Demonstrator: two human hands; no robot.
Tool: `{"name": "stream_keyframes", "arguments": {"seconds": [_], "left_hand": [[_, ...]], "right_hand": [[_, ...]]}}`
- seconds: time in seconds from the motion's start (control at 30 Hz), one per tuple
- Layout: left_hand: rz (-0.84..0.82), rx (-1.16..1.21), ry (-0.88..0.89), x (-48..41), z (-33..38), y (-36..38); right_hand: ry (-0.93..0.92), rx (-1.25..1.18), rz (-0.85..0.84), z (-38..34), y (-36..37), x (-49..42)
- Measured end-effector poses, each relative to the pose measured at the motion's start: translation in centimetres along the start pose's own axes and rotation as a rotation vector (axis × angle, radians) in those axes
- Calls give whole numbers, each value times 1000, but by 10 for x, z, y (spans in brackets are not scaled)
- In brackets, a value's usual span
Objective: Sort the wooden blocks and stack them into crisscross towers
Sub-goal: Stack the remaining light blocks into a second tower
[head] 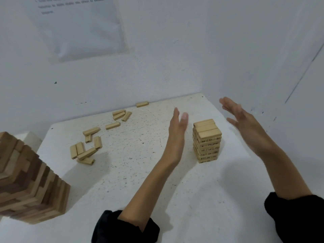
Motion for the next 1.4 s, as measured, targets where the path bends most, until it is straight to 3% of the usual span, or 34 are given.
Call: {"name": "stream_keyframes", "arguments": {"seconds": [0.07, 0.17, 0.5, 1.0, 1.17, 1.4], "left_hand": [[-19, 212, -43, 9, 3, 14], [-97, 325, -35, 18, 8, 34], [-158, 366, -54, 14, 15, 48], [-156, 361, -104, 8, 2, 49], [-105, 357, -87, 12, 7, 40], [151, 236, 21, 9, 20, -19]], "right_hand": [[60, -163, 54, 7, 13, 4], [133, -290, 95, 15, 32, 9], [244, -393, 115, 23, 53, 15], [250, -357, 126, 2, 60, 23], [258, -234, 172, -15, 50, 26], [175, -116, 140, -69, 55, 7]]}}
Point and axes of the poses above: each hand's wrist, its own x-axis away from the middle knuckle, its own y-axis out of the palm, z = x × y, the point moved 5 cm from there along -x, towards the middle knuckle, and after that the axes turned 10 degrees about -z, right-handed, at the moved point
